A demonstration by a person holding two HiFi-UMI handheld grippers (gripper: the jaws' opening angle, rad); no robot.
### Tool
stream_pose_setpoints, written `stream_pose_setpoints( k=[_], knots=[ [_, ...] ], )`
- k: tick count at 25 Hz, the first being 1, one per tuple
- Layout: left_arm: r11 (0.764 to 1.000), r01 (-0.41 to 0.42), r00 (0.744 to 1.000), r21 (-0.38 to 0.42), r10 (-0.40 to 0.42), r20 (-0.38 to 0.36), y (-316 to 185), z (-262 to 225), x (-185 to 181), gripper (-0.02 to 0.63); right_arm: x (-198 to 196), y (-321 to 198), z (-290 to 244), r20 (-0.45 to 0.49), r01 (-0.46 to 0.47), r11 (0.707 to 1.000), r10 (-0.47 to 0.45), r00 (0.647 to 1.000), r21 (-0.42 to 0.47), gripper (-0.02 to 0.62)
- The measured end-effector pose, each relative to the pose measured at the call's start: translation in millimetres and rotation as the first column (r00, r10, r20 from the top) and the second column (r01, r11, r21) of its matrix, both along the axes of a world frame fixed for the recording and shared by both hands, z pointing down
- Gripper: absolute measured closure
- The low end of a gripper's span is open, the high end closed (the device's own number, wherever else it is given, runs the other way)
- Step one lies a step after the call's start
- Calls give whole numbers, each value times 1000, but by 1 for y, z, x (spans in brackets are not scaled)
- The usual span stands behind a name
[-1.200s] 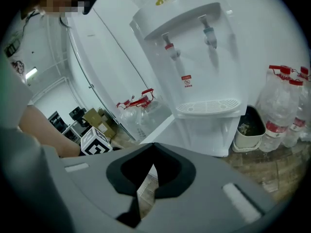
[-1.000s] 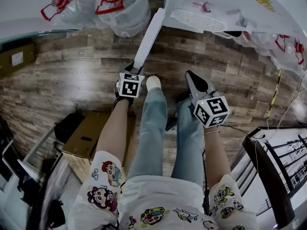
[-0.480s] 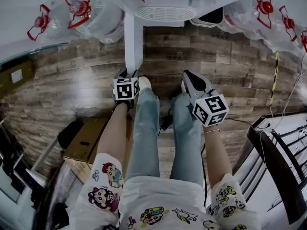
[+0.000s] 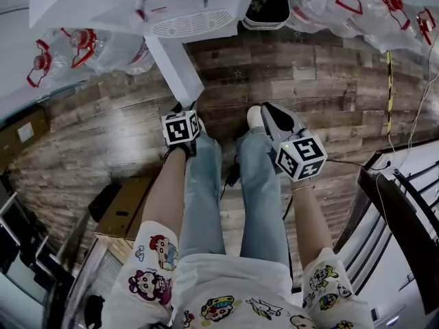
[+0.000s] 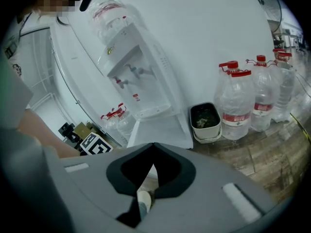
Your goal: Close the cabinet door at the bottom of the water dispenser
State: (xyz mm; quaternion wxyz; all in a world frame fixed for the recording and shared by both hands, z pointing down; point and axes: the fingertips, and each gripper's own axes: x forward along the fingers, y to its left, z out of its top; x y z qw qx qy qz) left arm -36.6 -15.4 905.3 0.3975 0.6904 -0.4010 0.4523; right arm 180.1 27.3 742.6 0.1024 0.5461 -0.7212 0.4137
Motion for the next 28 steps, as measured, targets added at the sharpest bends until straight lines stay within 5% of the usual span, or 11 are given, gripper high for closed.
stream_pose_setpoints(
  k=[15,28],
  knots=[
    [979,202,979,-34,-202,-8,-19,2,91,383,86,9,21,26,-90,994,92,995,-61,584],
    [997,72,997,-13,-72,-14,-61,7,173,388,128,-21,36,45,-92,991,97,994,-102,584]
  ],
)
